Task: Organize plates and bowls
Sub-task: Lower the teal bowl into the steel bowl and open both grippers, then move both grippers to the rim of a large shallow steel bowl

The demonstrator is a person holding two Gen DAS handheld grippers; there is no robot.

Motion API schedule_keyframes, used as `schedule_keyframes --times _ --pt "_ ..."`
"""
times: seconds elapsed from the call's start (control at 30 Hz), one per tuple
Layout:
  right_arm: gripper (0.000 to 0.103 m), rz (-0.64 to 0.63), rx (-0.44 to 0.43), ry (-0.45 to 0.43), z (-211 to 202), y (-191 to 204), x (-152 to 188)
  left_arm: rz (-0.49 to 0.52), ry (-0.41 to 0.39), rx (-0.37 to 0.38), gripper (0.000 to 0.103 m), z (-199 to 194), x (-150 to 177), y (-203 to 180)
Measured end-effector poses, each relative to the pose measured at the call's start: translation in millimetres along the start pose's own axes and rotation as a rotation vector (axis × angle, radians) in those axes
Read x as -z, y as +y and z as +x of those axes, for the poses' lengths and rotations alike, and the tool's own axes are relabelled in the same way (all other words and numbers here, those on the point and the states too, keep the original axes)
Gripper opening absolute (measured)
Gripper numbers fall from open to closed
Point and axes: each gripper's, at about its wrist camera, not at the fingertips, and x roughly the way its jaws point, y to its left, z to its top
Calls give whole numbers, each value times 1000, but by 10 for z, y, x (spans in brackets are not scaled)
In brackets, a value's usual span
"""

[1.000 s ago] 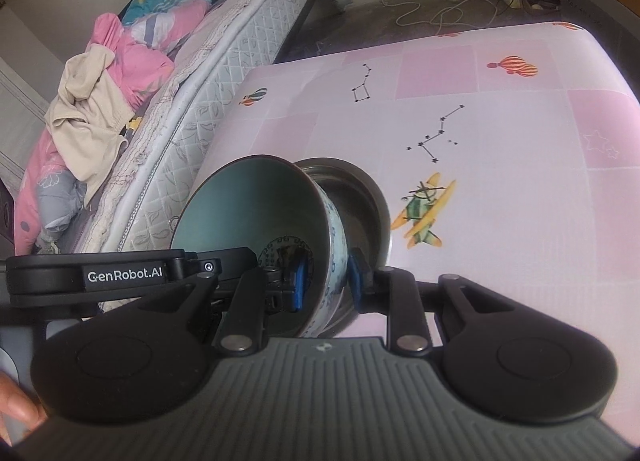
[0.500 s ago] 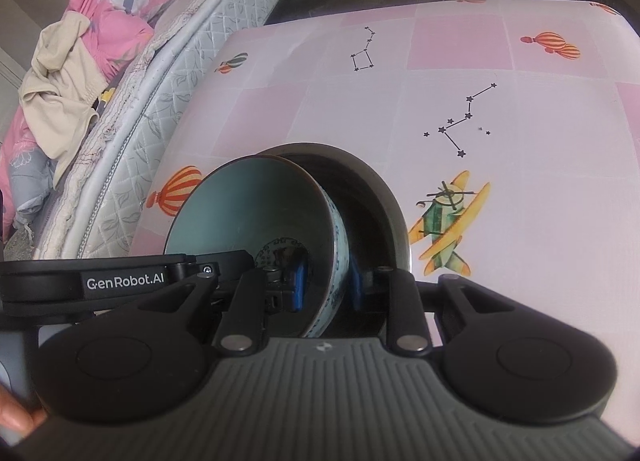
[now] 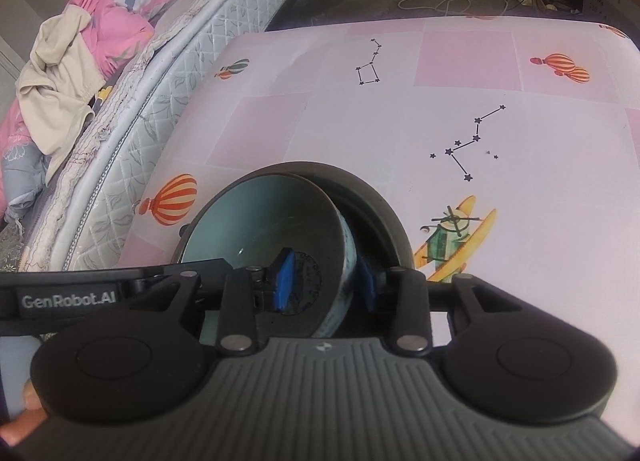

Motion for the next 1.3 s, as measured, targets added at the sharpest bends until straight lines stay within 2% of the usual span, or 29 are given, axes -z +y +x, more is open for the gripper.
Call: schedule_keyframes --times 0.03,0.1,0.17,0.47,0.67,0.97,1.1,1.3 --pt "39 4 -7 -4 -17 -5 -2 10 -11 2 52 -61 15 -20" --pt "49 11 -22 -21 -84 -9 -7 25 -31 11 57 -189 53 -54" --pt "52 8 -25 -43 -176 2 -9 41 -44 26 61 -313 102 -85" --pt "55 46 -99 -129 -857 -75 161 61 -93 115 76 -841 517 -114" --pt "56 74 -128 -160 -1381 -151 599 98 -118 157 82 -1149 980 -107" --pt "60 137 -182 -232 -2103 -166 1505 131 -150 215 86 -1476 1807 60" --pt "61 175 -233 -245 -2284 -128 1946 112 -190 200 86 -1613 2158 277" --pt "63 224 -278 -256 -2381 6 2520 72 -280 48 86 -1784 2603 692"
